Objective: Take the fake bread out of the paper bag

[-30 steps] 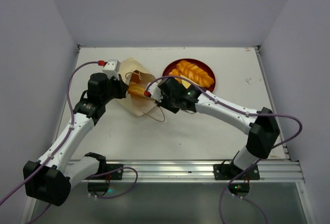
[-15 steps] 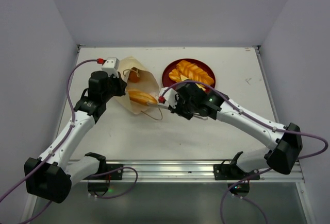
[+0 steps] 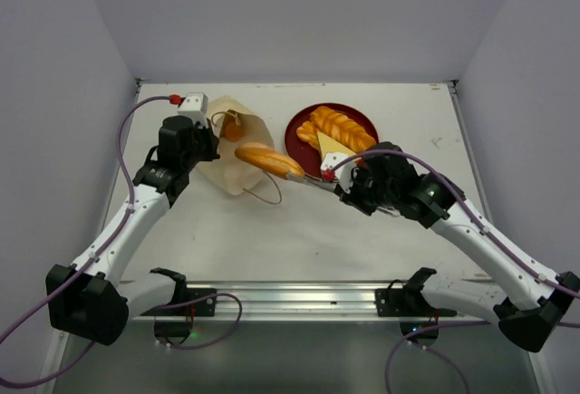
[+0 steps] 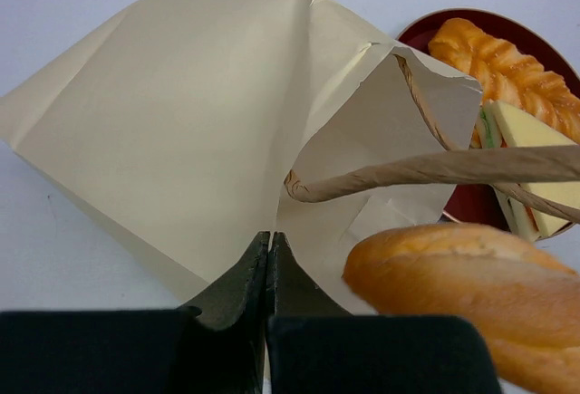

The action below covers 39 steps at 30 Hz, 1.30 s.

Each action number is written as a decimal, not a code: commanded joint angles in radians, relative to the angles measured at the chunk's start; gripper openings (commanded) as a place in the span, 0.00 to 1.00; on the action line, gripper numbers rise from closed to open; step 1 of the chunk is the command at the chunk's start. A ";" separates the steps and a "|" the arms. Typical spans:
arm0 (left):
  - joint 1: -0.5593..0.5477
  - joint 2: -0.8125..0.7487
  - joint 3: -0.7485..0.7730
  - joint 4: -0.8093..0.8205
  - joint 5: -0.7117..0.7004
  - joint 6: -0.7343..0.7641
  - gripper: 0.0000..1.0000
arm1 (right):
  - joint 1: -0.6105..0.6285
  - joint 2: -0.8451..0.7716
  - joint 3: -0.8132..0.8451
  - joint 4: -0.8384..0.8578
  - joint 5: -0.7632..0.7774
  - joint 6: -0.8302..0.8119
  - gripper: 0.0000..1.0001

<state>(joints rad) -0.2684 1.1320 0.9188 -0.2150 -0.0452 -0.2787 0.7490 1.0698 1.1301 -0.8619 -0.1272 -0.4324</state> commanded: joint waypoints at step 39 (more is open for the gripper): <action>0.041 -0.018 0.020 -0.014 -0.016 0.033 0.00 | -0.642 0.165 -0.027 0.153 -0.219 -0.065 0.00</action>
<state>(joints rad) -0.2359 1.1572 0.9504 -0.2512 -0.0715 -0.2680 0.1463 1.1797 1.0714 -0.8249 -0.2417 -0.4789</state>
